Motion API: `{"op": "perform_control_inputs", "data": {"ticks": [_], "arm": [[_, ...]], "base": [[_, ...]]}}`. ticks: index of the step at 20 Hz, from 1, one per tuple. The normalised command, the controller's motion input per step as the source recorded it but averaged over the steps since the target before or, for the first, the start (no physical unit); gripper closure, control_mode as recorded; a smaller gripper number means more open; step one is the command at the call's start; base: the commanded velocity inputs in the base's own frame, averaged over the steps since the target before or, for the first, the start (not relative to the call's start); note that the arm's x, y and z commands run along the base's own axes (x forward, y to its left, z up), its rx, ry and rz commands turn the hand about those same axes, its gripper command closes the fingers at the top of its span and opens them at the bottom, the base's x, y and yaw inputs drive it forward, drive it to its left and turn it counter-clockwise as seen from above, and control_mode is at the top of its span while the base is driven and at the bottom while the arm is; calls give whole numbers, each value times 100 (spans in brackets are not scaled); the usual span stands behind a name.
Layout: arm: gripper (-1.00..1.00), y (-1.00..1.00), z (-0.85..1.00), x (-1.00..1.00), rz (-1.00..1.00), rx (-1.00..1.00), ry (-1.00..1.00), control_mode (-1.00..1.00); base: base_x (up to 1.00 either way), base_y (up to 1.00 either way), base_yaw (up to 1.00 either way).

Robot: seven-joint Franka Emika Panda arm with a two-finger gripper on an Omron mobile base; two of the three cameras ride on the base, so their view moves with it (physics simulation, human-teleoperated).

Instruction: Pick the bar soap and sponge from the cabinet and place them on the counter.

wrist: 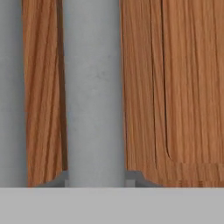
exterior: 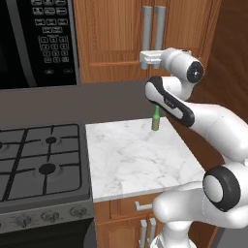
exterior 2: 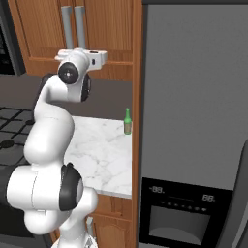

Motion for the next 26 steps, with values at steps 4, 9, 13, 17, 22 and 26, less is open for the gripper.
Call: {"op": "perform_control_inputs", "data": {"ticks": [4,9,13,17,22,26], "arm": [[100,-17,6,1,7,5,8,-100],[100,-16,0,-2,5,0,5,-100],[100,-38,0,-16,1,0,7,-100],[100,-54,0,-23,0,0,12,-100],[100,-49,1,-26,0,0,13,-100],[100,-45,3,-30,0,0,13,-100]], "base": [[0,0,0],[0,0,0],[0,0,0],[0,0,0],[0,0,0],[0,0,0]]}}
